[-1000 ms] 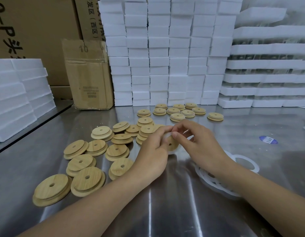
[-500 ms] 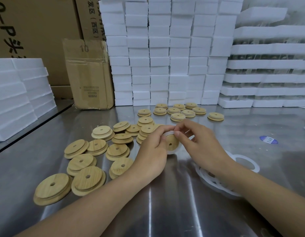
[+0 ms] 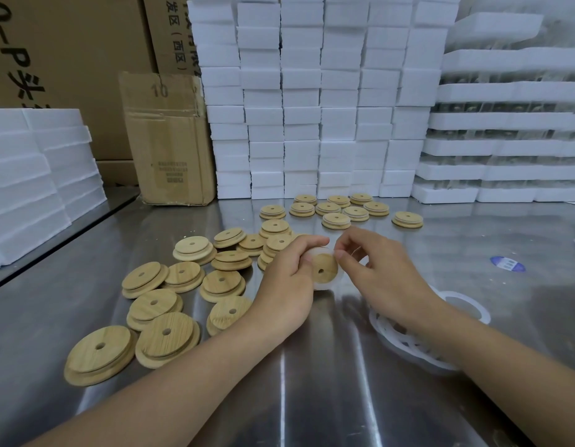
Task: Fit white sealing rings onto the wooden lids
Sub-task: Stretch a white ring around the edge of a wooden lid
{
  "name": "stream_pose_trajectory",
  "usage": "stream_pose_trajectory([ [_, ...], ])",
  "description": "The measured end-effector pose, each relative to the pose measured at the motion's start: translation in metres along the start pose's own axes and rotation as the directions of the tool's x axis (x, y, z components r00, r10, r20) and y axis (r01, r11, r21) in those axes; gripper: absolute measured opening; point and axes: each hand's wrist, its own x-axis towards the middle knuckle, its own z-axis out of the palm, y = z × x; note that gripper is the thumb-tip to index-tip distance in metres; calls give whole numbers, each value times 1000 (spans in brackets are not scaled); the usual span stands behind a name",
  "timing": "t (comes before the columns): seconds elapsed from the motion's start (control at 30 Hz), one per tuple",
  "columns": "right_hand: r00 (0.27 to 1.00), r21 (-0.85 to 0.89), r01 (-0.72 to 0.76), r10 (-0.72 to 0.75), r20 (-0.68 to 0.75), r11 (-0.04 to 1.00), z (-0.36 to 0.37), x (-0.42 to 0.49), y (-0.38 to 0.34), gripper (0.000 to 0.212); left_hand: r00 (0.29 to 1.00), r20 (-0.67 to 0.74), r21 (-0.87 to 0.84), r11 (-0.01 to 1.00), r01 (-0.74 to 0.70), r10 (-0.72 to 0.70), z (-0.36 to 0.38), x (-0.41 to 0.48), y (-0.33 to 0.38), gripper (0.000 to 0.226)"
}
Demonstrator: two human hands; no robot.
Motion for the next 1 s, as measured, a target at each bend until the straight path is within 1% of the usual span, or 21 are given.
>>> stream_pose_trajectory([
  [0.13,999,-72,-15,18,31,997,-3,0,-1,15,1000,-7,-18,1000,15,-16,0,0,-1,40],
  [0.27,999,-158,-28,33,26,987,-4,0,-1,14,999,-18,-36,999,33,-34,1,1,-2,38],
  [0.53,988,-158,-78,98,121,984,-10,0,-4,15,999,-28,-57,997,44,-46,1,1,-3,36],
  [0.7,977,-190,-94,127,173,977,-10,-1,-7,24,998,-38,-60,997,47,-50,0,2,-4,38],
  [0.87,977,-164,-81,110,180,983,-9,1,-2,20,997,-55,-73,996,52,-56,1,3,-5,36],
  [1.0,958,-148,-95,131,256,984,-13,5,1,20,996,-57,-82,995,57,-62,1,2,-2,36],
])
